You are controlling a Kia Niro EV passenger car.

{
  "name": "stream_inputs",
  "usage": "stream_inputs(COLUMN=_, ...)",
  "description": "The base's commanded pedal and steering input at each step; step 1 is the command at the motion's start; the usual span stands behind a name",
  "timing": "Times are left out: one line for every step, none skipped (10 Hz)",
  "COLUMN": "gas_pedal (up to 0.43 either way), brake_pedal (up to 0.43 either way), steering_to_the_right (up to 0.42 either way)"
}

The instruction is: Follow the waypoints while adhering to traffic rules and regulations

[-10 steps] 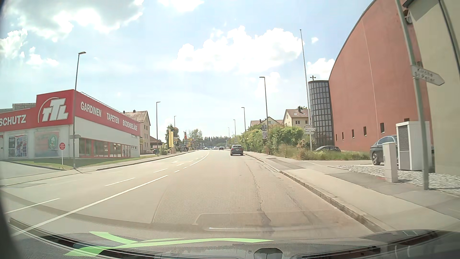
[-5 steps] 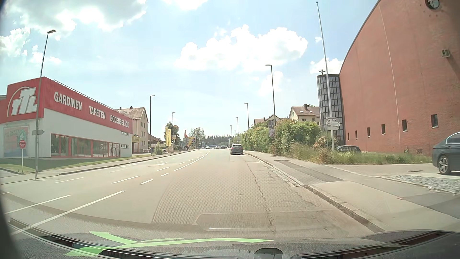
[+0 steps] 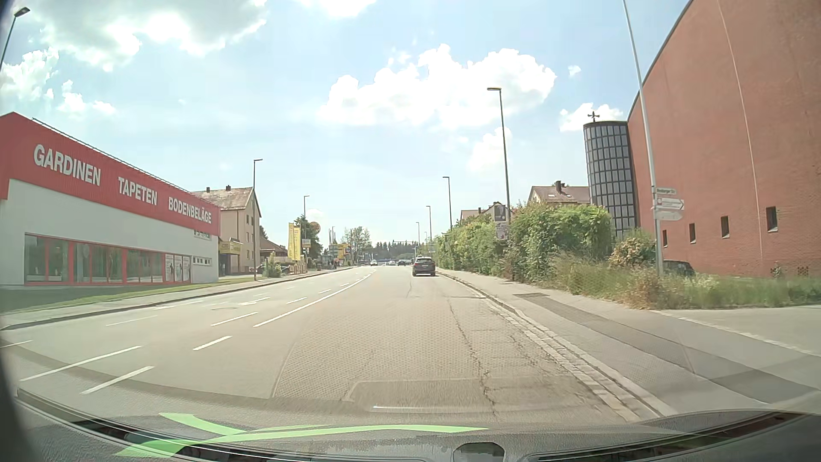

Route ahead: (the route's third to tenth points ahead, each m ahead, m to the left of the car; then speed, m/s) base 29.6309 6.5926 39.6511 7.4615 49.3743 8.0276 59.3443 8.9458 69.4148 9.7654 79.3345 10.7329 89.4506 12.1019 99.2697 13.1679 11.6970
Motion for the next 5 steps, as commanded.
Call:
stream_inputs(gas_pedal=0.177, brake_pedal=0.000, steering_to_the_right=-0.016)
stream_inputs(gas_pedal=0.177, brake_pedal=0.000, steering_to_the_right=-0.016)
stream_inputs(gas_pedal=0.177, brake_pedal=0.000, steering_to_the_right=-0.016)
stream_inputs(gas_pedal=0.177, brake_pedal=0.000, steering_to_the_right=-0.016)
stream_inputs(gas_pedal=0.177, brake_pedal=0.000, steering_to_the_right=-0.016)
